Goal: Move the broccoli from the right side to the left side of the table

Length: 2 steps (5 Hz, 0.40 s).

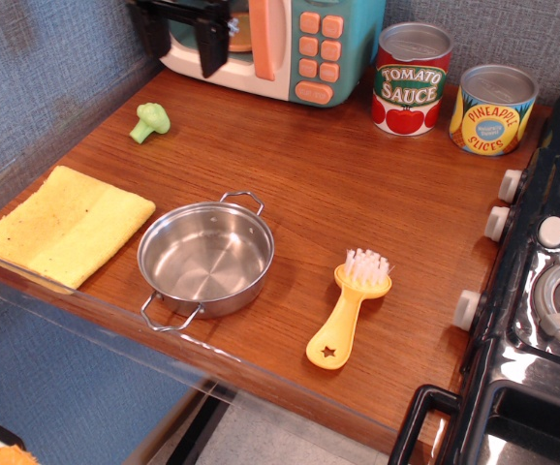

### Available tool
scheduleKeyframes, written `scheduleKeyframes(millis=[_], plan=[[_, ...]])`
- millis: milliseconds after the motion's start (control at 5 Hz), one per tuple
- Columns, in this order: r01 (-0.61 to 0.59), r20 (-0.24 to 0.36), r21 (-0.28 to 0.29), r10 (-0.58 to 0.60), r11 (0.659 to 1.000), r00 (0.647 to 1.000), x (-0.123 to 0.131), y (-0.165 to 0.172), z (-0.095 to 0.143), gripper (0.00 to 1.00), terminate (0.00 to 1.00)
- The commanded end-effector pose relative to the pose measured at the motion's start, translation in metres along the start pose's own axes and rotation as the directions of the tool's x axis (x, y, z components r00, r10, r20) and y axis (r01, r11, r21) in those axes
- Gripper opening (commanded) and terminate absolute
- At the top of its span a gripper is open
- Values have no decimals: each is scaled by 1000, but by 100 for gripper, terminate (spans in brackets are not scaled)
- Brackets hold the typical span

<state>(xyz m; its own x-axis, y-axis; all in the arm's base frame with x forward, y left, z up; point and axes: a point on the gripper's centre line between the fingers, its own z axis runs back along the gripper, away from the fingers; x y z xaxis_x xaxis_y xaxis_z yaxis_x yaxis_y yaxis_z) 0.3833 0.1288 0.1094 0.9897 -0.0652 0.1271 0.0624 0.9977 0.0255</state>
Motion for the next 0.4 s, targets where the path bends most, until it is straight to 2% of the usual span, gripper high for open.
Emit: scheduleKeyframes(millis=[0, 200], plan=[[26, 64, 11, -26, 1000, 998, -6, -9, 29, 100, 0], [26, 64, 11, -26, 1000, 998, -6, -9, 29, 100, 100]])
